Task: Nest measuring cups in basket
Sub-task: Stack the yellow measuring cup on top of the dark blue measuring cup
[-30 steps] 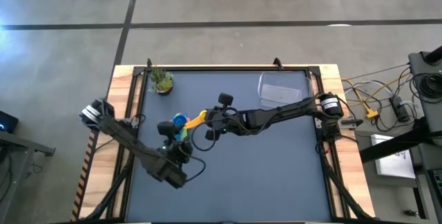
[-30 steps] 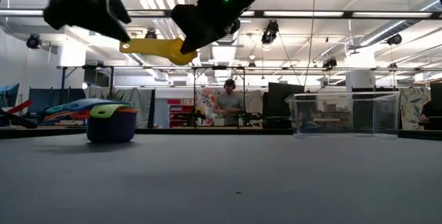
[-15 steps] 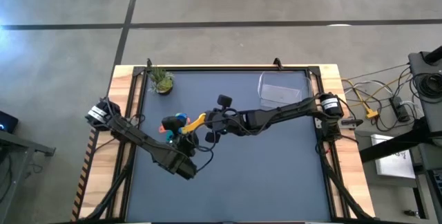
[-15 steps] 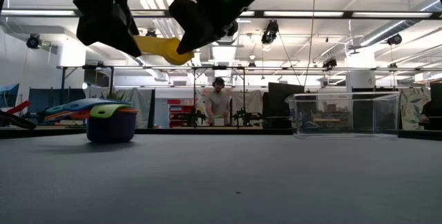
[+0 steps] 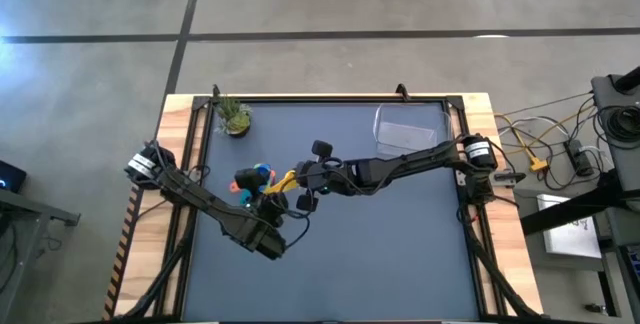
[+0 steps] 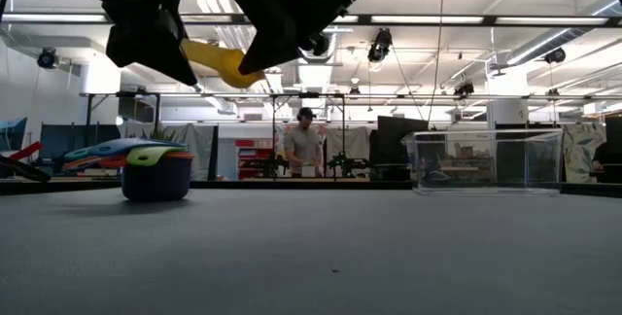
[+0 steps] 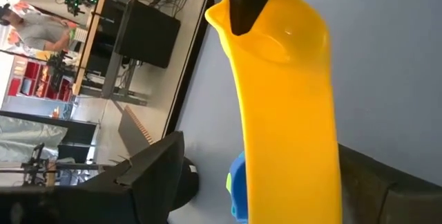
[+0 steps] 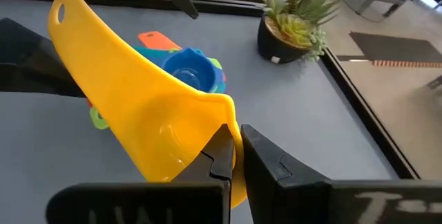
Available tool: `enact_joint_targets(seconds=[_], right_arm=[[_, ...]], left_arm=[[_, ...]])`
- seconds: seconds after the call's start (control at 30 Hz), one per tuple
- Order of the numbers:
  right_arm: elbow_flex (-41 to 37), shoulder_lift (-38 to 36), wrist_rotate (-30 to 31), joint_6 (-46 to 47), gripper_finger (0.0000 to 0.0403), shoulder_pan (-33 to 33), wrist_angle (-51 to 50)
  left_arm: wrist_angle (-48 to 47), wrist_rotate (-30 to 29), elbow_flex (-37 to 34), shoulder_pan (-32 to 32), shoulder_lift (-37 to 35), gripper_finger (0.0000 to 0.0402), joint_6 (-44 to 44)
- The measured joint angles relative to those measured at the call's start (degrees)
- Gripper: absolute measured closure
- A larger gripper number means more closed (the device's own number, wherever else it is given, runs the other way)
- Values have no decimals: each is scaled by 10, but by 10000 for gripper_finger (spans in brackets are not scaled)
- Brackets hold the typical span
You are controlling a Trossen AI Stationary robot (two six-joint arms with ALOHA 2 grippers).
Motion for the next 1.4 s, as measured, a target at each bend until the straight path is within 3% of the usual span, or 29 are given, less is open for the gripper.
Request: enact_joint_targets(seconds=[0.17, 0.37, 0.73, 0.83, 1.23, 1.4], right_arm=[[0, 0, -14, 4, 394, 0, 4], [0, 0, -45, 7, 394, 0, 15], [1, -1, -42, -6, 394, 0, 12], [0, -1, -43, -6, 394, 0, 10], [0, -1, -44, -8, 393, 0, 11], [0, -2, -54, -26, 360, 1, -3]], left_arm=[[0, 2, 0, 0, 0, 142, -10], [-2, 11, -10, 2, 0, 191, -10], [-5, 70, -37, 4, 0, 356, -15], [-5, 60, -37, 4, -1, 391, -14], [-5, 60, -37, 3, -5, 401, -16], [-41, 60, -37, 3, -10, 401, -48]])
